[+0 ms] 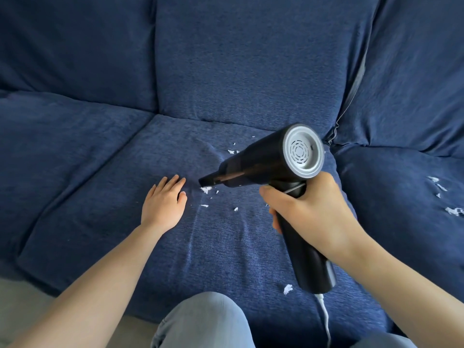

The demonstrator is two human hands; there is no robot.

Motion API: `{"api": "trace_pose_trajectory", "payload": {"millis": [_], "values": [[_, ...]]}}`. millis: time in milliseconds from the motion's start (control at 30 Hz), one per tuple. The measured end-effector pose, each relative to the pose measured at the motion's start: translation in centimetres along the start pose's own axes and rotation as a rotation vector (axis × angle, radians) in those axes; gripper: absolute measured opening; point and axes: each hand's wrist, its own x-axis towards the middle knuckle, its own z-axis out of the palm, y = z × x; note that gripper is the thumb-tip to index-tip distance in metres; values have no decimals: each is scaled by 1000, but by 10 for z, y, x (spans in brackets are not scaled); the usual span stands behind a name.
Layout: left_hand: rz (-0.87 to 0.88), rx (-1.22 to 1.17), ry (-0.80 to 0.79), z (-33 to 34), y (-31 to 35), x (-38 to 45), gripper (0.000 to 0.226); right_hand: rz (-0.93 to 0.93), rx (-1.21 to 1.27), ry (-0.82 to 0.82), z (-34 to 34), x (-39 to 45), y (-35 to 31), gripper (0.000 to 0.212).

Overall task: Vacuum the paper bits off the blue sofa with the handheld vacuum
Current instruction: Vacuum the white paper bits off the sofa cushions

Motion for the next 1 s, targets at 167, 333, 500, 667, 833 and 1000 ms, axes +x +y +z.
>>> {"api": "trace_pose_trajectory", "payload": {"millis": [167,333,500,667,833,1000], "values": [[11,0,15,1,0,-1,48,24,-27,-3,8,3,3,31],[13,2,29,1,-1,-1,47,26,-12,32,0,7,7,34],[13,12,34,2,-1,-1,47,49,110,-13,-10,5,10,35],[10,9,37,3,-2,0,47,15,46,-23,-12,4,13,35],[14,17,30,3,0,0,47,62,45,14,-19,7,18,33],[5,17,24,1,0,-1,48,42,64,-43,-27,-3,16,33]]}}
